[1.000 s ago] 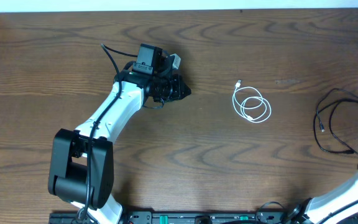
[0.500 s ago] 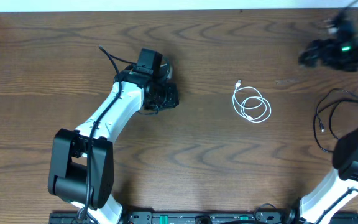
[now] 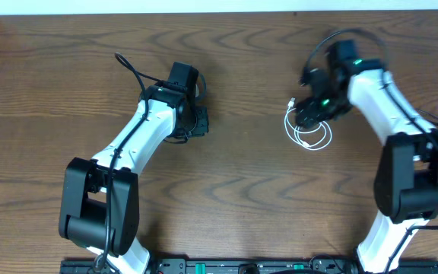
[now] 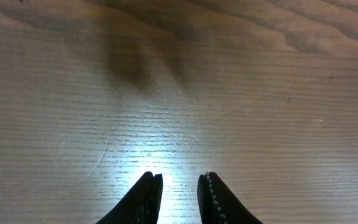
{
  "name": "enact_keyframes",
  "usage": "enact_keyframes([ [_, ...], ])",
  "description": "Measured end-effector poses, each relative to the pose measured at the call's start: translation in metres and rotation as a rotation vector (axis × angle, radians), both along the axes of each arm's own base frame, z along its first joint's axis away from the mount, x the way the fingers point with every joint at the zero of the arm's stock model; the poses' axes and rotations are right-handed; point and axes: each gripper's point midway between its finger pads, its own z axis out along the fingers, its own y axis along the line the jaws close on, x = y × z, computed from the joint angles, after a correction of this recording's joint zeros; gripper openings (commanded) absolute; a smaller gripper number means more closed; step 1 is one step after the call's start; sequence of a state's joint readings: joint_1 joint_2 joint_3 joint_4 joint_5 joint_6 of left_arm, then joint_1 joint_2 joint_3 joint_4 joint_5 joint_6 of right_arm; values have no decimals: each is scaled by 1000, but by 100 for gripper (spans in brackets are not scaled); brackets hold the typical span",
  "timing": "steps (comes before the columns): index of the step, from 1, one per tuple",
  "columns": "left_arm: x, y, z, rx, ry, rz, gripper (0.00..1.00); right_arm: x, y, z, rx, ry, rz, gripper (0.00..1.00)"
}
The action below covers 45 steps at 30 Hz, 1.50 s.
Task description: Untangle cables
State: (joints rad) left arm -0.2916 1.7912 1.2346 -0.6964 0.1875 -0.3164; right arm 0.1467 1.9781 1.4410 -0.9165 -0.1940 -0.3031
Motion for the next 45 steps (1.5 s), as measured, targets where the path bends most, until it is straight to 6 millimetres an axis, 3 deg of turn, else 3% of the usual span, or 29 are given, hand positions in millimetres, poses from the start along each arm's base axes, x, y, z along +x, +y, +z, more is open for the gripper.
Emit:
enact_keyframes([
  [6,0,1,0,7,-2,2,25,-23,27,-29,-46,4,158,78],
  [8,0,1,0,7,-2,2,25,-26,31,-31,-51,2,179,63],
  [12,0,1,0,8,-2,2,25,-26,30,-31,-63,0,195,40],
  [21,1,2,0,10,-3,2,25,-35,26,-32,-73,40,177,37],
  [29,0,2,0,10,0,2,25,-44,18,-33,-110,81,173,7],
  [36,0,2,0,11,0,2,25,-45,16,-33,-121,88,160,18],
  [45,0,2,0,11,0,2,25,-47,16,-33,-117,97,159,16],
])
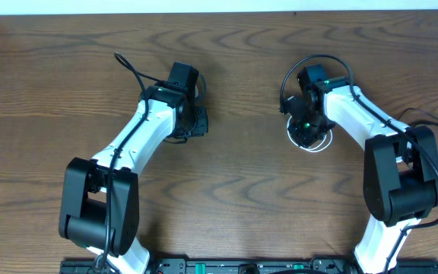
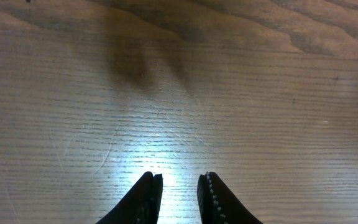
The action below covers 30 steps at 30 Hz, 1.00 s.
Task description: Untangle cables
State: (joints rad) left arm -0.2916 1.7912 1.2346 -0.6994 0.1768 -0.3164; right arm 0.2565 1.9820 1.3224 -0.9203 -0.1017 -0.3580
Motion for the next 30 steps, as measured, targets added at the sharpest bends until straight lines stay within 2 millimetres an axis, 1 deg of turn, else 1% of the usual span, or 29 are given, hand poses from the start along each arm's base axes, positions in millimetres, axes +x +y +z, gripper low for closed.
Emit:
enact_keyframes([
  [5,0,0,0,0,0,0,25,-2,1,-1,7,8,0,17],
  [8,0,0,0,0,0,0,25,-6,0,-4,6,19,0,15],
  [10,0,0,0,0,0,0,25,-9,0,-6,5,25,-1,10],
  [11,0,0,0,0,0,0,25,-9,0,-7,5,26,0,3],
  [12,0,0,0,0,0,0,25,-9,0,-7,8,25,3,1],
  [19,0,0,0,0,0,0,25,-7,1,-7,11,17,-6,1],
  [22,0,0,0,-1,0,0,25,-5,1,-2,11,18,-19,1],
  [25,0,0,0,-1,1,0,25,6,8,13,36,-6,-31,1],
  [26,0,0,0,-1,0,0,25,12,12,23,58,-24,-34,1],
  [28,0,0,0,0,0,0,25,25,23,46,120,-71,-33,1],
  [30,0,0,0,0,0,0,25,36,41,79,223,-134,-23,1],
])
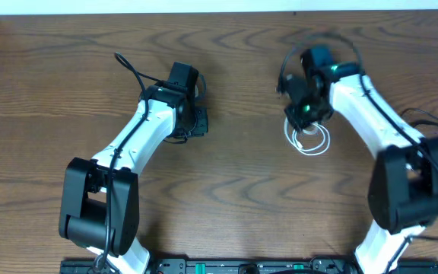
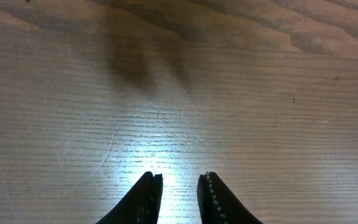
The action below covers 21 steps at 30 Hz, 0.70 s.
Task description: Untangle cables
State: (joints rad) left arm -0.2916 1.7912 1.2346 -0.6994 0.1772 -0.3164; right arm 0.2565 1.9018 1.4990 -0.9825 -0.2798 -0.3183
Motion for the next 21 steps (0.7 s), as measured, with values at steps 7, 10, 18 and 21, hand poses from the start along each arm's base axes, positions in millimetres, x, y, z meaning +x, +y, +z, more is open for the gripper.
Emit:
enact_keyframes([
  [7,0,-2,0,-11,1,-2,25,6,61,139,442,-261,112,1],
  [10,3,-13,3,-72,-8,-20,25,3,72,182,560,-346,142,1],
  [18,8,-56,22,-304,-51,-141,26,0,59,185,502,-325,27,9],
  [21,6,-60,24,-330,-45,-152,26,2,36,157,351,-288,-74,16],
])
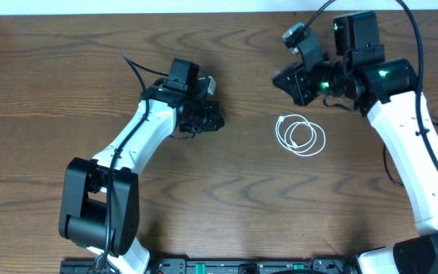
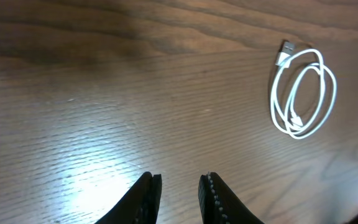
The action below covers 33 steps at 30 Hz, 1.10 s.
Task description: Untangle cables
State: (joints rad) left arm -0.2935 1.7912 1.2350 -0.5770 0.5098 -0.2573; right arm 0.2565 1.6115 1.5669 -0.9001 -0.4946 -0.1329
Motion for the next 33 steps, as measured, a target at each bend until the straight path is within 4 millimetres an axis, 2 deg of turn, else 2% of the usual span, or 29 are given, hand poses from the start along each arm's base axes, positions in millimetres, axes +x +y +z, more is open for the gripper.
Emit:
enact_keyframes([
  [1,0,-1,0,-5,1,-2,27,0,-8,-10,-43,17,-28,16],
  [5,-1,-2,1,-11,3,-5,27,-8,-30,-53,-170,97,-105,31],
  [7,-1,-2,1,-11,4,-5,27,-17,-39,-76,-216,149,-120,34],
  [12,-2,-2,1,-14,7,-6,27,-30,-64,-127,-334,236,-220,33],
  [15,-2,-2,1,-13,8,-6,27,-32,-79,-148,-385,251,-313,31],
  [18,-2,-2,1,-13,10,-6,27,-31,-87,-163,-399,254,-390,31],
  [22,-4,-1,0,-11,17,-6,27,-34,-93,-174,-386,286,-488,37],
  [30,-5,-1,0,-9,21,-6,27,-60,-100,-200,-343,432,-681,42],
  [33,-5,-1,0,-9,22,-6,27,-61,-97,-206,-299,452,-721,41],
])
